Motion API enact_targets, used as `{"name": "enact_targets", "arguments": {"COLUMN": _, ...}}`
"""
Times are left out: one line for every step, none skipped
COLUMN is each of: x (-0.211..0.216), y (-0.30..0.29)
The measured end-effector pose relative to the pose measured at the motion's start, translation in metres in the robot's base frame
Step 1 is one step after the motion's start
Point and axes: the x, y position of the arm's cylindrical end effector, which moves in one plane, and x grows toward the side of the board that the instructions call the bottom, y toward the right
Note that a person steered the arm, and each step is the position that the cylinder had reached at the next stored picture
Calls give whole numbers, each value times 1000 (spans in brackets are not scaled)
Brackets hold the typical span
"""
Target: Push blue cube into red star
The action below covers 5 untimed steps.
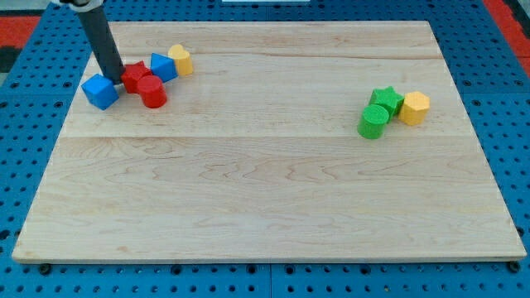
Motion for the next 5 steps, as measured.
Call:
{"name": "enact_targets", "arguments": {"x": 2, "y": -8}}
{"name": "enact_targets", "arguments": {"x": -29, "y": 11}}
{"name": "enact_targets", "arguments": {"x": -53, "y": -10}}
{"name": "enact_targets", "arguments": {"x": -32, "y": -47}}
{"name": "enact_targets", "arguments": {"x": 8, "y": -70}}
